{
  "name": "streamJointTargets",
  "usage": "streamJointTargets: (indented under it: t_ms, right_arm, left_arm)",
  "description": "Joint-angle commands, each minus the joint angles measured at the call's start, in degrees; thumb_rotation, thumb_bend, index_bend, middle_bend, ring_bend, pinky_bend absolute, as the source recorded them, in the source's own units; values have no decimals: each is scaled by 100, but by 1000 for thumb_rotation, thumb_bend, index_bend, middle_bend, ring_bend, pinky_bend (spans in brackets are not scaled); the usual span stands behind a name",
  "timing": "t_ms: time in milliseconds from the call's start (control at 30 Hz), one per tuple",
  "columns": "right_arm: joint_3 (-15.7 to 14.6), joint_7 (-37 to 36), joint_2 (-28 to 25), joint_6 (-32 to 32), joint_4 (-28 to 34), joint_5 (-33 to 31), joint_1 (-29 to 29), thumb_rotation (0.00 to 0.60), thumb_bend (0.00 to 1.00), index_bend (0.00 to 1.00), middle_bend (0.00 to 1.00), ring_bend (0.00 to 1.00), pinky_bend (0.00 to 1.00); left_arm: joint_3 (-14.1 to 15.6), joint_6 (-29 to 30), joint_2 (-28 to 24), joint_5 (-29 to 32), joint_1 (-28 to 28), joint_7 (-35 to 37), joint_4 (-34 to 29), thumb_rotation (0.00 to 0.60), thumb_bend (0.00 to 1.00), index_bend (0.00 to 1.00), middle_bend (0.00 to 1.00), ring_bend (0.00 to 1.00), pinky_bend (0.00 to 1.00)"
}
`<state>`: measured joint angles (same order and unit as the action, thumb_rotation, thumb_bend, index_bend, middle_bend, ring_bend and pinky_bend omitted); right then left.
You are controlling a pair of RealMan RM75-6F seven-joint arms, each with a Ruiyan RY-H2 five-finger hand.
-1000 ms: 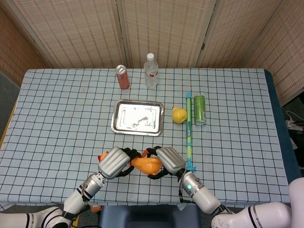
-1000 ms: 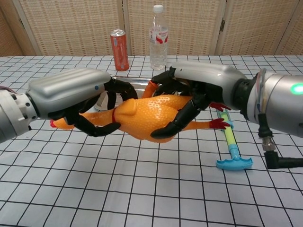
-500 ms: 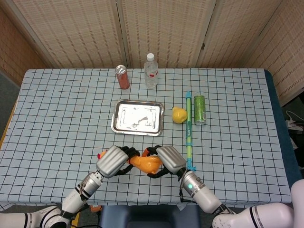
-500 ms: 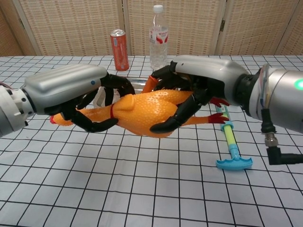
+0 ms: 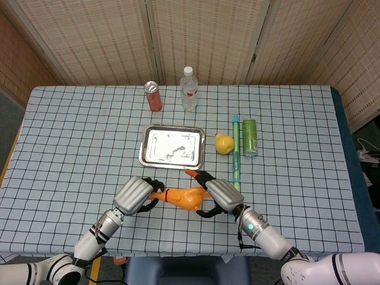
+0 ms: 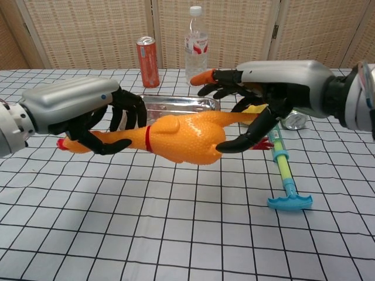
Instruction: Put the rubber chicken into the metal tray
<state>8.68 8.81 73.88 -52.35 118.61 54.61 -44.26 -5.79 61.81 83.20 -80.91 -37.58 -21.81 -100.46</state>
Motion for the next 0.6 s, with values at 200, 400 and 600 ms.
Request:
streamJointTargets:
  t_ms: [200,400,600]
  right_arm:
    - [76,-404,-390,193,-37,259,84,600,130,0,0,0,15]
    - [57,-578,-755,-90,-6,768,360,600,129,0,0,0,5]
    - [-83,-758,-1189,-570,-84,1448,804,600,129,0,0,0,0]
  left_arm:
    - [-26,-9,-51,36,-20,50,32,600,703,848,771,599,730]
    - [-69,-46,-85,118,-45,138,216,600,707,847,771,600,731]
    - [-335,-302,-8,385,-233,602,829,600,707,847,772,605,736]
